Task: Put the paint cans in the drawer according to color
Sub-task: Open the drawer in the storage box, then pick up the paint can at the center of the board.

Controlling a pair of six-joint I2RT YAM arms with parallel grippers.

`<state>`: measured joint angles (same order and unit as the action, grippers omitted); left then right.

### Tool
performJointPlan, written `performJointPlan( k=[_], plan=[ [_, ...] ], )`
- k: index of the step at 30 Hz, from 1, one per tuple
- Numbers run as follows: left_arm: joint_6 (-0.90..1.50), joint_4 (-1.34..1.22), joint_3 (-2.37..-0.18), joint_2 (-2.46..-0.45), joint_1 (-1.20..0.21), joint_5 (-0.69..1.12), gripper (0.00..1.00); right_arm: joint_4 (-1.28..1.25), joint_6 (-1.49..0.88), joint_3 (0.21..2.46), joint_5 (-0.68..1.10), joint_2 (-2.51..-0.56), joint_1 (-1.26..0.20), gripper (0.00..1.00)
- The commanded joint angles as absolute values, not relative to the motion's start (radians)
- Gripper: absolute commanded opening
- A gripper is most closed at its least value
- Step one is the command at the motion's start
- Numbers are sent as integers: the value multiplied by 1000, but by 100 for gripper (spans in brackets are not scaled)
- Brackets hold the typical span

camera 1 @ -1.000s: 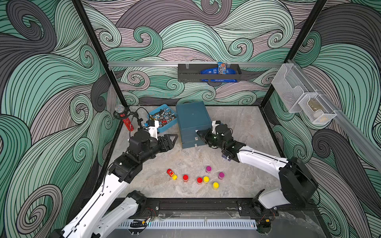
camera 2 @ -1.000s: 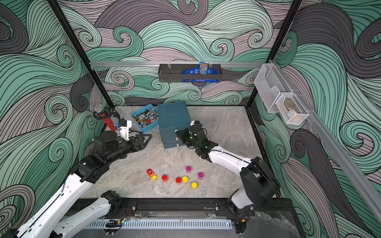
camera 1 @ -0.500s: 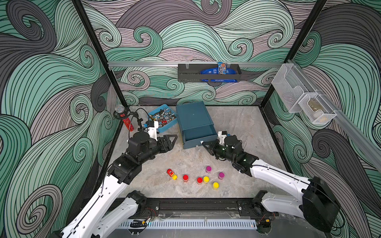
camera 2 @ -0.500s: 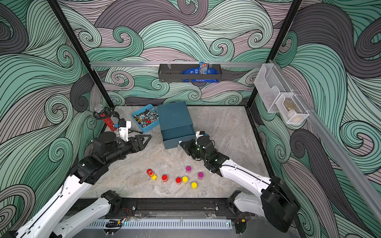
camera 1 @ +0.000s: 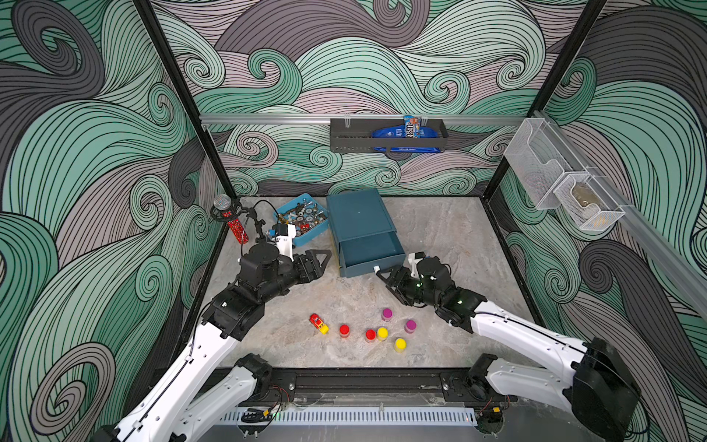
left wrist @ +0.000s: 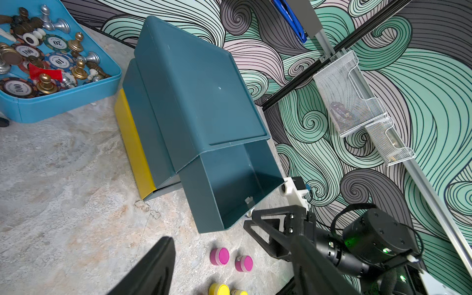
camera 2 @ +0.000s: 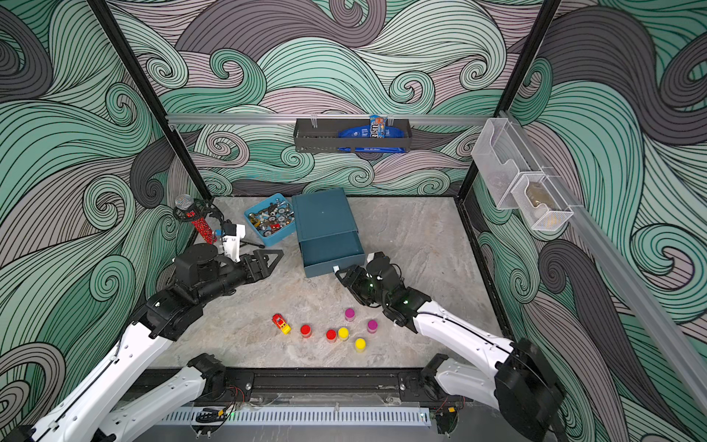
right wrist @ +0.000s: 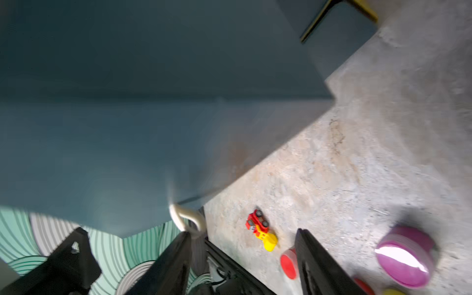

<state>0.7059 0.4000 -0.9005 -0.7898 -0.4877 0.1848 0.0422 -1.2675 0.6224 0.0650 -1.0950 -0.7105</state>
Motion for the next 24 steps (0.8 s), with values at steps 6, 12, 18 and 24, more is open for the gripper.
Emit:
performJointPlan(
  k=[6, 12, 18, 24],
  plan=[
    [678, 408, -914, -784, -492, 164, 76, 430, -833, 583, -117, -934, -763, 62],
    [670, 412, -919, -790, -493, 160, 76, 480, -752, 578, -181, -1011, -836, 75],
    [676, 410, -919, -795, -493, 161, 76, 377, -725, 612, -284, -1161, -988, 74],
    [685, 409, -916, -795, -493, 168, 76, 288, -731, 620, -333, -1266, -1008, 73]
  ],
)
